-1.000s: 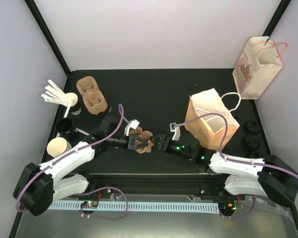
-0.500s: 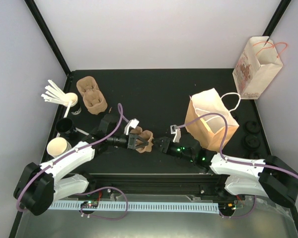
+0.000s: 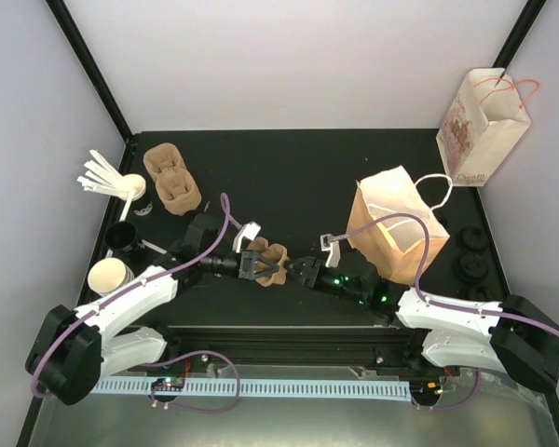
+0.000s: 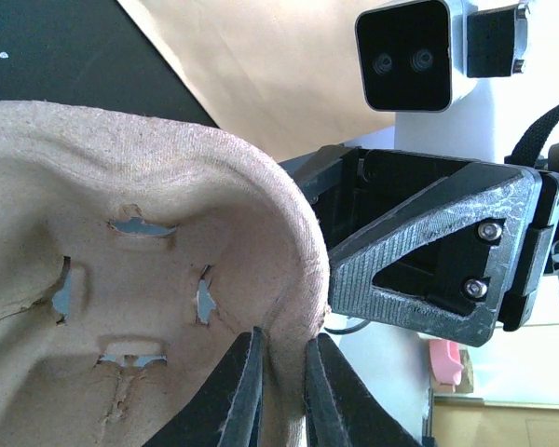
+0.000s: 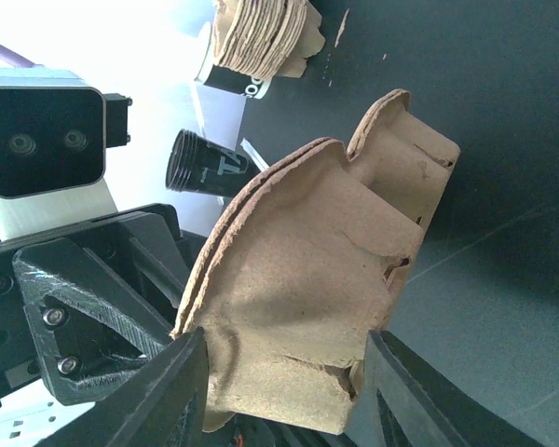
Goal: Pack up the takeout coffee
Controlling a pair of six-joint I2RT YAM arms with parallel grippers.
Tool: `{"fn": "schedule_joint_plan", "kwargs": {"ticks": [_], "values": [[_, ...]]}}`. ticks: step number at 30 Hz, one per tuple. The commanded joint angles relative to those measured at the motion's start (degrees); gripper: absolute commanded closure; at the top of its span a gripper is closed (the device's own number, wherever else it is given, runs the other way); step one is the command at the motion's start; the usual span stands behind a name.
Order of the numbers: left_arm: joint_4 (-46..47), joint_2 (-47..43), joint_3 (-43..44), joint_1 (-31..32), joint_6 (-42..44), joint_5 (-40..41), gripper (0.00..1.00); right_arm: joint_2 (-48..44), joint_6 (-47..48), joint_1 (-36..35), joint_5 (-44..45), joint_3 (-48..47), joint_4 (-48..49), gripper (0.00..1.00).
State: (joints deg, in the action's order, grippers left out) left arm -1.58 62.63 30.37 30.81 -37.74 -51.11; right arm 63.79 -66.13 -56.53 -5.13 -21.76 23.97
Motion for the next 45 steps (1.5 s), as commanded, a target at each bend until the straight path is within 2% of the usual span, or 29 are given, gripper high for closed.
{"fn": "schedule_joint_plan", "kwargs": {"ticks": [1,6,24,35,40,45], "values": [[1.39,-0.01,-0.4,-0.19,-0.59,-2.69,0.89,-0.45,-0.17,-0.09,0.2,-0.74,0.74,0.5],[1.45,-0.19,-0.58,-0.17,-0.68,-2.78,0.89,0.97,-0.48,-0.07,-0.38,-1.92,0.45,0.39],[1.98,-0.15,-0.95,-0.15,-0.46,-3.97,0.89,5.58,-2.66,1.07,-0.38,-3.84,-5.35,0.38],[1.7,-0.63,-0.84,-0.16,-0.09,-4.0,0.89,7.7,-3.17,1.25,1.12,-3.57,-9.09,0.49],[1.58,-0.27,-0.75,-0.15,0.42,-4.09,0.87,8.45,-1.99,1.35,2.92,-5.39,-15.14,0.5],[1.67,0.01,-0.75,-0.2,0.55,-4.17,0.85,9.56,-1.38,1.34,2.33,-5.22,-15.85,0.51]]}}
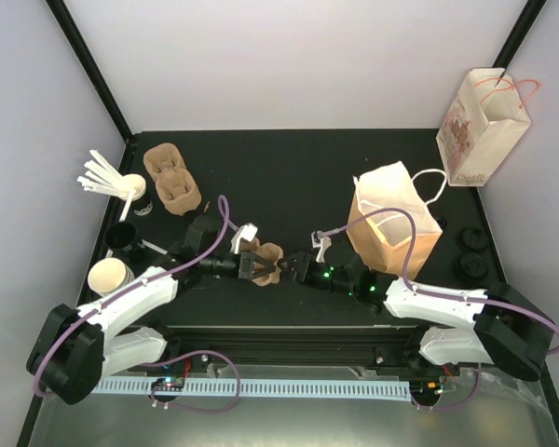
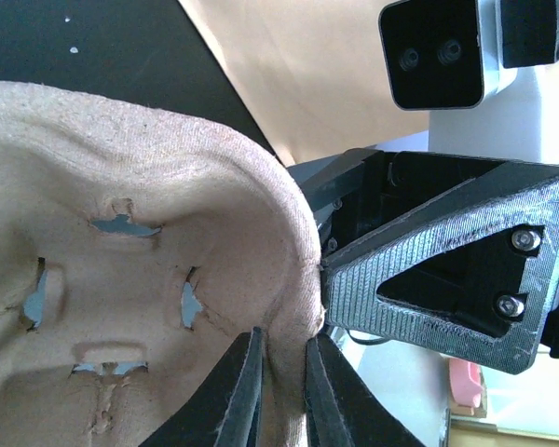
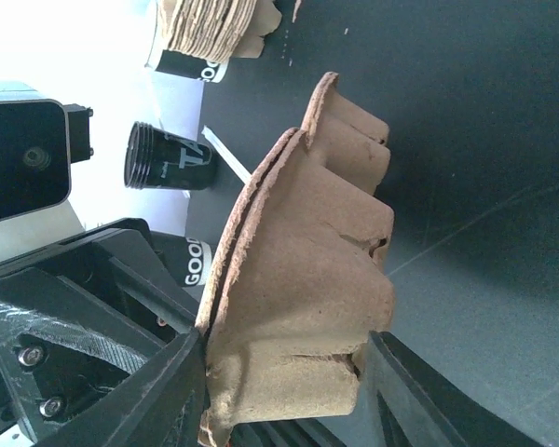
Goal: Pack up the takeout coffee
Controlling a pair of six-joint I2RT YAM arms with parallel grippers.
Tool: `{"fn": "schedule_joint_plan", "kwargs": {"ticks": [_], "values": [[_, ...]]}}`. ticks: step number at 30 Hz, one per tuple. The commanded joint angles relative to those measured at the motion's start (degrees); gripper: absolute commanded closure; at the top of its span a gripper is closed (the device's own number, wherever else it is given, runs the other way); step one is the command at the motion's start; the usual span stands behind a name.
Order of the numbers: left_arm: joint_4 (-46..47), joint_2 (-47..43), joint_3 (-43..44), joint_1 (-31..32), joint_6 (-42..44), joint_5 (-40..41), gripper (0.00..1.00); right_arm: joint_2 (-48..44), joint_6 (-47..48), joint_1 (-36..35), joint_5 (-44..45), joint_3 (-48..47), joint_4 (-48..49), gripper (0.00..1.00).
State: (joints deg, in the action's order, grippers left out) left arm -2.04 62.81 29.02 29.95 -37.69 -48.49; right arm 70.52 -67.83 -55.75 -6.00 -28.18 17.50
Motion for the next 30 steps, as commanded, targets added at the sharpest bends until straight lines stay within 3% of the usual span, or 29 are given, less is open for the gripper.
{"fn": "schedule_joint_plan", "kwargs": {"ticks": [1,6,15,21,24,30], "values": [[2.09,-0.2,0.6,0.69,0.59,-6.84,0.85,2.86,0.35,0.55,3.07,1.43,-9.14,0.54],[2.24,0.19,0.51,0.71,0.64,-6.94,0.82,3.2,1.2,0.55,1.96,1.72,-7.17,0.66],[0.19,0.8,0.86,0.75,2.31,-6.19,0.8,5.34,3.27,0.55,-0.47,-0.1,-6.72,0.69],[-23.16,0.5,7.43,4.33,12.16,11.51,0.74,4.64,7.34,0.58,-1.25,-0.24,-8.18,0.69],[-27.73,-1.77,8.0,8.11,10.36,18.35,0.72,5.0,9.98,0.55,-3.05,-0.35,-9.37,0.69],[-30.05,-2.52,6.89,20.32,0.64,30.39,0.55,5.06,13.33,0.38,-6.46,1.51,-9.17,0.74]]}}
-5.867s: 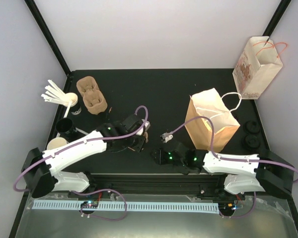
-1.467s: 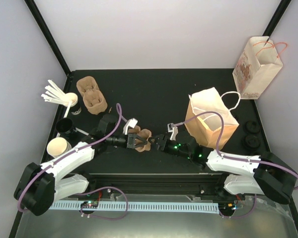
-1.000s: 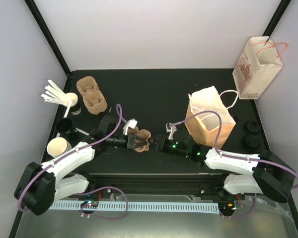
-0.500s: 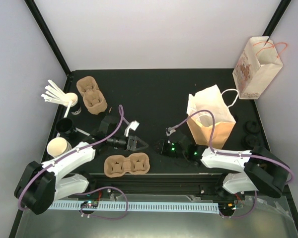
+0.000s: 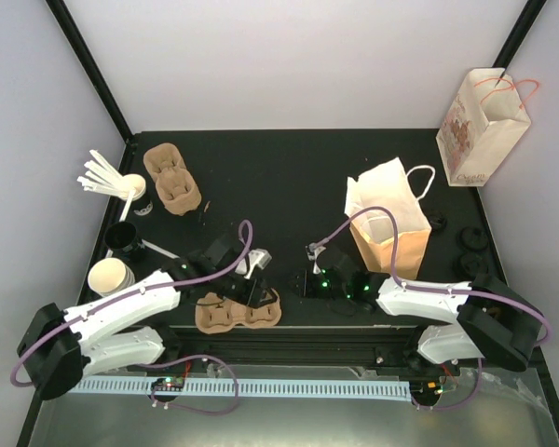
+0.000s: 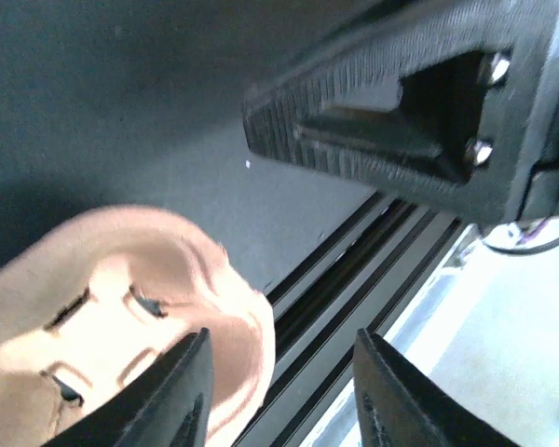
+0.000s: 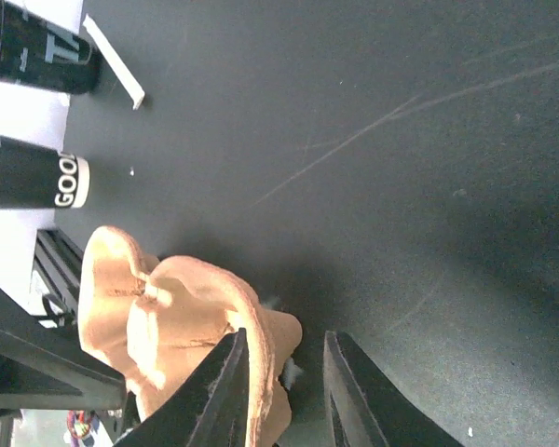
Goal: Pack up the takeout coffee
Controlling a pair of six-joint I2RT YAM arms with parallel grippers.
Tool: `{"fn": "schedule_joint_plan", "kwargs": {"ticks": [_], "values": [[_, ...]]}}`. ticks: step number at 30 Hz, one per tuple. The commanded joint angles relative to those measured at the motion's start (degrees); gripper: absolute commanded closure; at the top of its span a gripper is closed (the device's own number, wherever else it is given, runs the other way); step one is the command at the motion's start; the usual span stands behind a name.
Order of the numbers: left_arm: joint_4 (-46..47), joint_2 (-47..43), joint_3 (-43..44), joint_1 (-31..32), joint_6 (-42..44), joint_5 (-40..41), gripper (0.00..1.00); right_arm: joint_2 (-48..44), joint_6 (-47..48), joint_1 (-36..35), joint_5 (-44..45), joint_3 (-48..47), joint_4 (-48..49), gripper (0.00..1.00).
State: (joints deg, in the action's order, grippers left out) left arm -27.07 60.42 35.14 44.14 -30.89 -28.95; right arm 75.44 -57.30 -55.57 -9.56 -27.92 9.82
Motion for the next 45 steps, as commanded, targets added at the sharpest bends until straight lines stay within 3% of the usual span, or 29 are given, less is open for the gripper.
{"fn": "schedule_joint_plan", "kwargs": {"ticks": [1,10,14,17,23,29,35,45], "values": [[-4.53,0.46,0.54,7.75,-7.74,12.27,0.51,-0.3,3.09,0.2,-2.81,1.67,-1.68,0.74],[-5.52,11.62,5.48,15.37,-13.4,24.03,0.27,-6.47,7.37,-0.28,1.16,1.39,-10.22,0.73],[-5.83,17.16,7.08,16.69,-15.02,26.93,0.26,-9.76,8.22,-0.42,2.31,1.59,-12.19,0.72],[-4.04,19.02,7.67,17.07,-15.19,27.24,0.31,-11.29,8.5,-0.46,2.53,1.73,-12.96,0.72],[-3.9,20.53,10.14,17.21,-13.17,29.13,0.58,-12.09,10.73,-0.48,3.04,0.52,-16.1,0.71],[-4.79,18.25,13.81,16.67,-8.71,28.97,0.7,-15.21,13.17,-0.49,3.52,-1.36,-20.44,0.68],[-1.52,10.3,14.02,12.19,-7.46,21.1,0.73,-17.42,13.42,-0.5,0.54,-3.07,-21.07,0.64],[22.82,-3.54,-2.03,-1.5,-12.23,-5.21,0.73,-25.66,5.43,-0.42,3.76,0.13,-15.84,0.61]]}}
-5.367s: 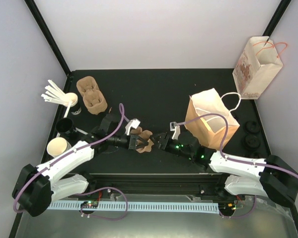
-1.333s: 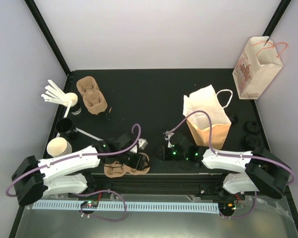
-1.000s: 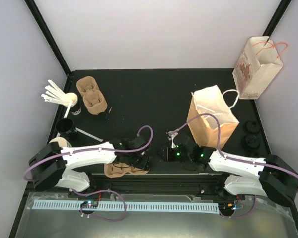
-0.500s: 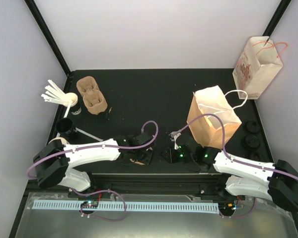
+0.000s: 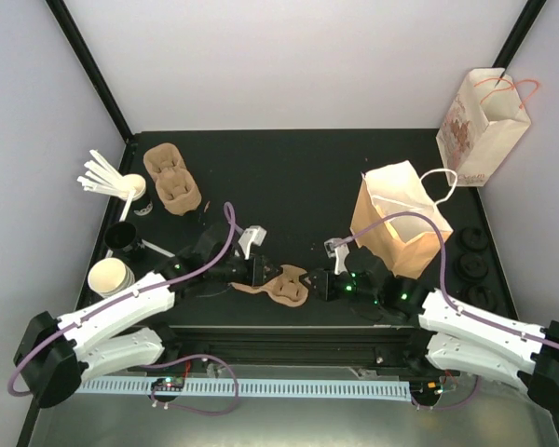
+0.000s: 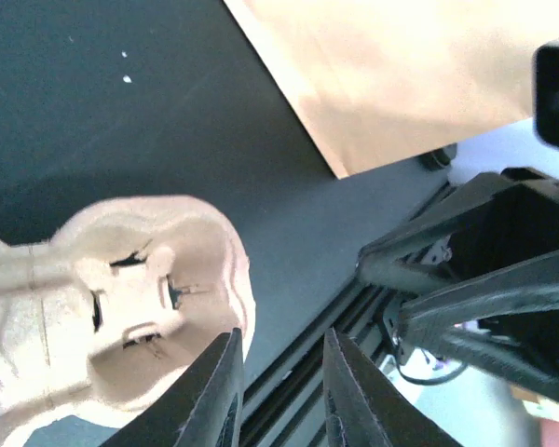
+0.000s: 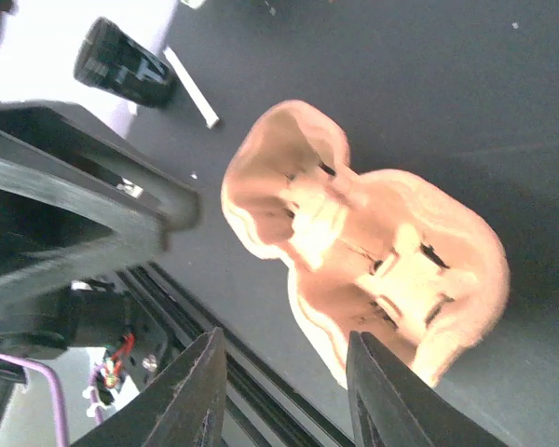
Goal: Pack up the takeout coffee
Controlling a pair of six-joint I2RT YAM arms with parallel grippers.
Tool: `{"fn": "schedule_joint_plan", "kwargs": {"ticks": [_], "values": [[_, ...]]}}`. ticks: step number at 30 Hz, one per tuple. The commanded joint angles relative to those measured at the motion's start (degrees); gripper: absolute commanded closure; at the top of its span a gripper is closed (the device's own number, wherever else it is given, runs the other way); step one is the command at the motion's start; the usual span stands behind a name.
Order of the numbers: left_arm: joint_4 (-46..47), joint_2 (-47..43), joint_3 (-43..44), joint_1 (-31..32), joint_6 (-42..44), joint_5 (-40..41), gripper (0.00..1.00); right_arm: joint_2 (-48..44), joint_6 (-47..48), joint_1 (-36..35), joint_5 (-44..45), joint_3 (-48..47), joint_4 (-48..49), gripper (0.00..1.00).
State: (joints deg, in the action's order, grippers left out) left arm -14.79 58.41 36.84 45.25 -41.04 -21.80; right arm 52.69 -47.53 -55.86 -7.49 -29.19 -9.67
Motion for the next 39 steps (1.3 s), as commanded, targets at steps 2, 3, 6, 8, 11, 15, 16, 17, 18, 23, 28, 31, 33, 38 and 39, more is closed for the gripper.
{"fn": "schedule_joint_plan", "kwargs": {"ticks": [2,3,6,8,11,15,16,17,18,23,28,31,33,38,39], "values": [[11.76,-1.89,-4.89,-3.24,-2.13,-14.0,0.74,-4.11,-6.12,-0.13,1.81,1.67,4.83,0.6],[11.8,-1.9,-5.22,-3.4,-2.01,-14.15,0.74,-4.5,-6.97,-0.13,2.35,1.64,4.55,0.59],[8.62,-0.96,-4.4,-3.39,0.79,-14.08,0.68,-5.04,-7.84,-0.14,4.35,0.92,2.01,0.58],[2.57,0.14,-1.7,-2.75,4.99,-10.67,0.66,-4.91,-7.28,-0.13,4.85,0.61,0.19,0.58],[-6.84,1.3,1.71,-0.79,11.17,-2.61,0.64,-4.09,-5.41,-0.13,4.12,0.13,-2.54,0.58],[-15.28,2.64,4.38,0.44,12.9,6.6,0.57,-2.89,-1.5,-0.13,3.04,-1.0,-5.7,0.58],[-16.47,2.95,4.87,0.59,12.57,8.82,0.55,-2.53,-0.28,-0.21,3.05,-1.38,-6.59,0.58],[-17.53,3.31,5.22,0.76,12.4,10.74,0.53,-2.0,0.67,-0.14,3.27,-1.91,-7.64,0.58],[-18.14,3.82,5.55,0.98,12.56,12.21,0.5,-1.41,1.67,-0.21,3.65,-2.49,-9.02,0.58],[-22.45,10.37,8.81,2.96,14.13,20.16,0.28,1.16,4.06,-0.18,3.83,-3.89,-10.56,0.57],[-21.71,18.31,10.84,3.7,14.04,21.5,0.19,2.21,3.94,-0.15,3.59,-3.12,-9.46,0.56],[-19.56,21.61,11.12,3.74,13.67,21.07,0.19,2.33,3.94,-0.21,3.7,-2.69,-9.65,0.56],[-18.73,23.25,11.49,3.7,13.46,21.1,0.19,2.18,4.21,-0.2,3.66,-2.19,-9.81,0.55],[-17.56,26.79,12.59,3.7,13.24,21.12,0.26,2.39,5.29,-0.22,2.97,-1.58,-10.31,0.55],[-17.49,27.22,12.83,3.7,13.13,21.24,0.29,2.55,5.48,-0.15,2.8,-1.57,-10.4,0.55]]}}
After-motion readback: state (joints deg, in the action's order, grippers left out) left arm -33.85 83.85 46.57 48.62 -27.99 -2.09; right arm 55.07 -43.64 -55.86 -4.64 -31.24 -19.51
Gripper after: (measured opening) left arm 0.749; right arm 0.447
